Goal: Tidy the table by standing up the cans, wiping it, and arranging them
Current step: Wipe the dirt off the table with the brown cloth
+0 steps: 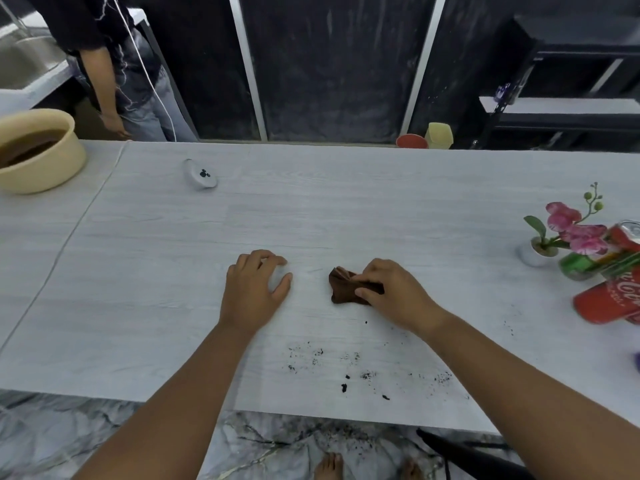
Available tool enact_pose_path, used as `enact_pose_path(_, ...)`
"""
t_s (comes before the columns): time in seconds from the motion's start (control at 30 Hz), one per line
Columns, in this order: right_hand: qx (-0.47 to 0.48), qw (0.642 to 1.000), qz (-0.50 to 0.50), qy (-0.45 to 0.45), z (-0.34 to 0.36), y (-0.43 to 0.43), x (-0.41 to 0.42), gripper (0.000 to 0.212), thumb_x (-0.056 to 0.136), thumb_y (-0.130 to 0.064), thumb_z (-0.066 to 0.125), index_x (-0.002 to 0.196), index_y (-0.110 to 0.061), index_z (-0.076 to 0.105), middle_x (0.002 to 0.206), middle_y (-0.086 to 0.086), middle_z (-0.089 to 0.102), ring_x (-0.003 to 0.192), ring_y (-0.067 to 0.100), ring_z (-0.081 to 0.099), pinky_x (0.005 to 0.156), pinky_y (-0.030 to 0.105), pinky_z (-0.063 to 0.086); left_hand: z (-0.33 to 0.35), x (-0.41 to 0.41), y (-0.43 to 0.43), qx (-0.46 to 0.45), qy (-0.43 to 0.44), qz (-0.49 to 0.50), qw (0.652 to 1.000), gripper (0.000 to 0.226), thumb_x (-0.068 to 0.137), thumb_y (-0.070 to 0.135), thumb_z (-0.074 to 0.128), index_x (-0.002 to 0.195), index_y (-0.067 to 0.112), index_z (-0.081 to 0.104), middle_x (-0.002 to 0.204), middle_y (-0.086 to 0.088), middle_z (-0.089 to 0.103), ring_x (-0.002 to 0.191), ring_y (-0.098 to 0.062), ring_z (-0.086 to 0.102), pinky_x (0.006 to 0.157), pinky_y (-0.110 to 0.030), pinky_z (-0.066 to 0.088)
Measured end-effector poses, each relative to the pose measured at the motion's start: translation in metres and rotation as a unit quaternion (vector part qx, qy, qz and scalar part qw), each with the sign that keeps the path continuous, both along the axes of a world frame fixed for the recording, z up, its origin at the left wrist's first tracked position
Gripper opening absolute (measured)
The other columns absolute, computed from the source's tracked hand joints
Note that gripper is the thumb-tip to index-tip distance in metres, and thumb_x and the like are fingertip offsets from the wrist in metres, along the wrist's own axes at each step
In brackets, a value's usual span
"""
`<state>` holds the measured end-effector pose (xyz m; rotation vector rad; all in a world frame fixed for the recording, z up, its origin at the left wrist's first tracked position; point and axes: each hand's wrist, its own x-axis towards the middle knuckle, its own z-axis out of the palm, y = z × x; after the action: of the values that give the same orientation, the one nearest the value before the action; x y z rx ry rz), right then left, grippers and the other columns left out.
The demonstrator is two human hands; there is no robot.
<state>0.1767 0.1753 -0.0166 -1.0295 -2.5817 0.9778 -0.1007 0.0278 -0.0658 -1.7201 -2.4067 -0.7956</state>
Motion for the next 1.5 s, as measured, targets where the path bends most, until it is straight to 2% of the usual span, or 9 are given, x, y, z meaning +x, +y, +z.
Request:
enact_pose_path(0.17, 0.007, 0.999, 0.039, 0.006, -0.001, -0.078, 0.038, 0.031, 0.101, -0.028, 0.074, 0.132, -0.024, 0.077, 0.109, -0.014, 0.064, 0.103, 0.004, 0.05, 0.09, 0.007, 0.036, 0.001, -0.001, -0.002, -0.005, 0.003, -0.004, 1.0, 0.029, 0.1, 0.042, 0.071, 0.124, 0.027, 0.075, 0.127, 0.008, 0.065, 0.116, -0.02, 0.059, 0.093, -0.04, 0.047)
enact_pose_path(0.3, -0.035, 0.997, 0.064, -0.019, 0.005, -0.113, 0.05, 0.03, 0.103, -0.028, 0.072, 0.132, -0.026, 0.076, 0.11, -0.016, 0.064, 0.104, 0.004, 0.054, 0.091, 0.009, 0.037, 0.003, -0.003, -0.014, -0.021, -0.033, -0.02, 0.999, 0.033, 0.102, 0.038, 0.071, 0.133, 0.027, 0.075, 0.141, 0.006, 0.066, 0.129, -0.021, 0.057, 0.105, -0.038, 0.042)
enact_pose_path(0.4, -0.089, 0.995, 0.026, 0.024, 0.019, -0.102, 0.036, 0.023, 0.099, -0.021, 0.077, 0.121, -0.026, 0.081, 0.105, -0.013, 0.067, 0.1, 0.001, 0.063, 0.091, 0.015, 0.046, 0.004, -0.009, -0.039, -0.036, -0.032, -0.046, 0.998, 0.04, 0.106, 0.041, 0.064, 0.142, 0.028, 0.069, 0.154, 0.006, 0.061, 0.141, -0.019, 0.051, 0.114, -0.041, 0.041)
enact_pose_path(0.57, -0.024, 0.996, -0.055, 0.071, 0.033, -0.041, -0.025, 0.021, 0.096, -0.015, 0.079, 0.116, -0.02, 0.083, 0.101, -0.009, 0.066, 0.094, 0.002, 0.063, 0.086, 0.008, 0.041, 0.0, -0.012, -0.079, -0.021, -0.036, -0.031, 0.999, 0.046, 0.106, 0.046, 0.06, 0.146, 0.025, 0.065, 0.157, 0.003, 0.058, 0.147, -0.02, 0.049, 0.121, -0.042, 0.043)
enact_pose_path(0.83, 0.01, 0.999, -0.031, -0.005, 0.003, -0.029, -0.058, 0.03, 0.1, -0.02, 0.074, 0.13, -0.02, 0.078, 0.112, -0.004, 0.066, 0.112, 0.02, 0.059, 0.102, 0.038, 0.049, 0.001, -0.012, -0.074, 0.006, -0.029, -0.027, 0.999, 0.038, 0.101, 0.043, 0.068, 0.134, 0.024, 0.072, 0.145, 0.004, 0.064, 0.139, -0.019, 0.056, 0.114, -0.042, 0.046)
enact_pose_path(1.03, 0.031, 0.998, 0.054, 0.01, -0.002, -0.099, -0.016, 0.03, 0.1, -0.025, 0.075, 0.13, -0.022, 0.078, 0.112, -0.007, 0.068, 0.105, 0.011, 0.053, 0.093, 0.024, 0.043, 0.003, -0.011, -0.074, -0.003, -0.029, -0.018, 0.999, 0.039, 0.101, 0.043, 0.068, 0.135, 0.025, 0.072, 0.146, 0.005, 0.064, 0.14, -0.019, 0.054, 0.113, -0.044, 0.046)
enact_pose_path(1.23, 0.004, 0.996, 0.091, -0.022, 0.005, -0.15, 0.011, 0.031, 0.102, -0.027, 0.072, 0.132, -0.023, 0.076, 0.113, -0.008, 0.067, 0.107, 0.012, 0.056, 0.094, 0.025, 0.047, 0.003, -0.011, -0.074, -0.006, -0.035, -0.017, 0.999, 0.039, 0.102, 0.042, 0.07, 0.136, 0.024, 0.072, 0.148, 0.003, 0.064, 0.141, -0.02, 0.054, 0.115, -0.042, 0.044)
enact_pose_path(1.37, -0.041, 0.999, 0.026, 0.019, 0.022, -0.131, -0.005, 0.024, 0.1, -0.024, 0.076, 0.123, -0.026, 0.08, 0.107, -0.014, 0.067, 0.104, 0.001, 0.06, 0.09, 0.013, 0.042, 0.003, -0.01, -0.075, -0.006, -0.033, -0.018, 0.999, 0.039, 0.102, 0.042, 0.069, 0.137, 0.023, 0.072, 0.148, 0.002, 0.064, 0.14, -0.019, 0.054, 0.116, -0.041, 0.045)
enact_pose_path(1.5, -0.008, 0.998, -0.035, 0.054, 0.032, -0.09, -0.046, 0.022, 0.098, -0.019, 0.077, 0.119, -0.021, 0.082, 0.105, -0.008, 0.067, 0.099, 0.01, 0.063, 0.087, 0.01, 0.042, 0.005, -0.007, -0.077, -0.01, -0.036, -0.02, 0.999, 0.039, 0.103, 0.039, 0.069, 0.137, 0.02, 0.073, 0.148, -0.001, 0.065, 0.14, -0.021, 0.055, 0.118, -0.037, 0.044)
